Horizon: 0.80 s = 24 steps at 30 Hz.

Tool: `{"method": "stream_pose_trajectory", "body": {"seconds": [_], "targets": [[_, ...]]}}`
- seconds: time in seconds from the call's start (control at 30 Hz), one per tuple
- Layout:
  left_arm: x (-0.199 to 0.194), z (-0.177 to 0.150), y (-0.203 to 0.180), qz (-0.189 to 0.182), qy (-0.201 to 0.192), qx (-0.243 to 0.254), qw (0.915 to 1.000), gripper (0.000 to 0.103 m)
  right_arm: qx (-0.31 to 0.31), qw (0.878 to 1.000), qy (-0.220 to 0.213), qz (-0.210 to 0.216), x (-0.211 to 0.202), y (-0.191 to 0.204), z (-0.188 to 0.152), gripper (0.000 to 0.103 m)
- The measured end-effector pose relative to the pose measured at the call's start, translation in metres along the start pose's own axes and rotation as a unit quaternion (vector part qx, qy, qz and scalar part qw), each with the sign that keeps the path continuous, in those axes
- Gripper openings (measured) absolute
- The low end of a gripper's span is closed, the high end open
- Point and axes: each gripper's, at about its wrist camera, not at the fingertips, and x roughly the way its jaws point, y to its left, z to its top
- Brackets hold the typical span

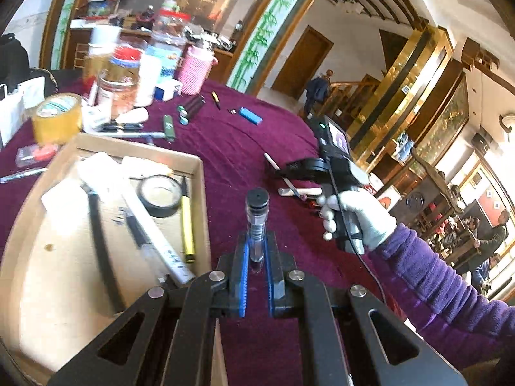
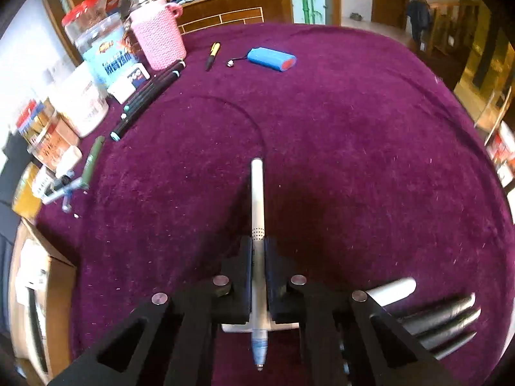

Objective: Organize rigid objects
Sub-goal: 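Carry the pen toward the tray with the left tool while the right tool grasps a white pen, then lower both pens into the tray and open both tools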

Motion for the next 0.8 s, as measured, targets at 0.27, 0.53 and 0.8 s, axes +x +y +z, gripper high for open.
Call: {"method": "stream_pose_trajectory", "body": {"seconds": [0.27,0.53,0.8], "targets": [[-0.058,-0.006,0.031,0.017,-0.034,-0.027,0.9989,0.009,0.018,0.993,-0.038,0.111,-0.063,0.015,-0.026,0.008],[-0.104,-0.025,0.073,0.065,-0.02,-0.069,0.9953,0.009,-0.039,0.972,-0.026,0.229,-0.103,0.088,-0.07,0.009],[-0.09,-0.024,0.119,0.084,0.072,-0.123,0.9862,0.009,-0.078,0.948,0.044,0.306,-0.088,0.173,-0.12,0.009]]}}
